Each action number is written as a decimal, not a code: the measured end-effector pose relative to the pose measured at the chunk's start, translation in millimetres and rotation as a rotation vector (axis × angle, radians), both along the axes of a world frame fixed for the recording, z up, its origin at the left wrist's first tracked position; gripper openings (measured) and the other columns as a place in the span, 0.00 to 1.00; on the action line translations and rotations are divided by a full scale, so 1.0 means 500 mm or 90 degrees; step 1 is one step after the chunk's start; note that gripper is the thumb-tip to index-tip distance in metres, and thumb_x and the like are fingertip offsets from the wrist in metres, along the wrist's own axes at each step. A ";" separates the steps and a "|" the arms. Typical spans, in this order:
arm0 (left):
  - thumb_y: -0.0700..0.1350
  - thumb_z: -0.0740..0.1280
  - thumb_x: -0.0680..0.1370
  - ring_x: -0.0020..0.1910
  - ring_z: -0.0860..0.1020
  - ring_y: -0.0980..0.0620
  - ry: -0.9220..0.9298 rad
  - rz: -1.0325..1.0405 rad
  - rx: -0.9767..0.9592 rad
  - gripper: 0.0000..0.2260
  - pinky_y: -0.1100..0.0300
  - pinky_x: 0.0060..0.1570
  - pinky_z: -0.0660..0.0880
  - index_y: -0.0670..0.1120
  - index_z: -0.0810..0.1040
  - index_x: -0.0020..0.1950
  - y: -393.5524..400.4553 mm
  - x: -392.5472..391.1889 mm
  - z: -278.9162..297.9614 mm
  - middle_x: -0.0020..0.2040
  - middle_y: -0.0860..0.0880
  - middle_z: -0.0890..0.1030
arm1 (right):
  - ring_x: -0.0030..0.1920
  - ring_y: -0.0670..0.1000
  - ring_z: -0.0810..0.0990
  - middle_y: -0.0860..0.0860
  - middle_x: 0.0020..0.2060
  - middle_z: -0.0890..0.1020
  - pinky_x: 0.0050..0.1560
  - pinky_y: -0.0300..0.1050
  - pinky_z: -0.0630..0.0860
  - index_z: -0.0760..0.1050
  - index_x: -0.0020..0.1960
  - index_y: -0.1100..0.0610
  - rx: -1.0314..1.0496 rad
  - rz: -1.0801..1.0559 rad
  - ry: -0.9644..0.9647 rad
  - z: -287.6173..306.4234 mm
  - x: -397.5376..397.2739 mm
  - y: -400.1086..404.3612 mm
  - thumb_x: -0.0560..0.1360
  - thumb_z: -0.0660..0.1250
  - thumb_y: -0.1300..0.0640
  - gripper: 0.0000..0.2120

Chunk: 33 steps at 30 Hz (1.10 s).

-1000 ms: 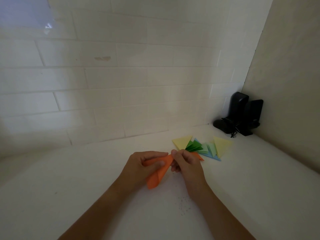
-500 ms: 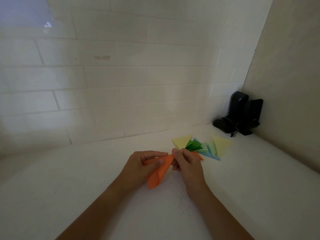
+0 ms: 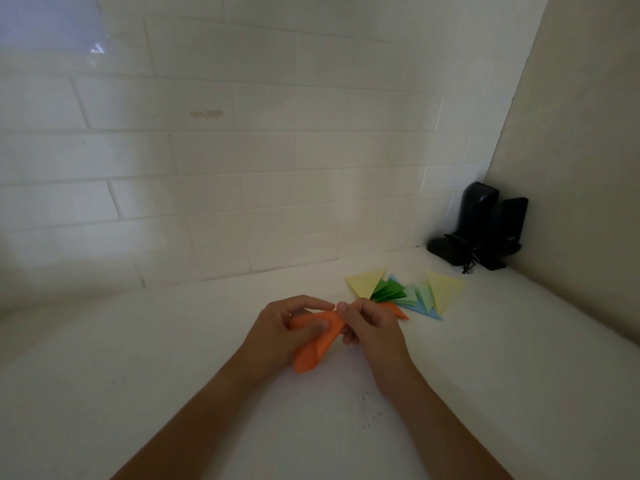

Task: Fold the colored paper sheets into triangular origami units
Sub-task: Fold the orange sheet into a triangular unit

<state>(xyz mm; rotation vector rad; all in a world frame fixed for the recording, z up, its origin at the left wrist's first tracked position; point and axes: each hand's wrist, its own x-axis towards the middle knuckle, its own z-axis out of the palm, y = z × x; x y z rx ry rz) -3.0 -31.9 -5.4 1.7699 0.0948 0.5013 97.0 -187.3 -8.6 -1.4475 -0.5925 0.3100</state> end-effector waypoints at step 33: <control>0.40 0.73 0.79 0.37 0.81 0.52 0.064 0.021 -0.076 0.02 0.63 0.39 0.75 0.42 0.85 0.49 0.004 0.000 -0.005 0.40 0.43 0.86 | 0.36 0.48 0.79 0.54 0.34 0.81 0.40 0.39 0.75 0.80 0.43 0.63 -0.022 -0.001 -0.019 -0.005 -0.001 0.004 0.80 0.70 0.57 0.10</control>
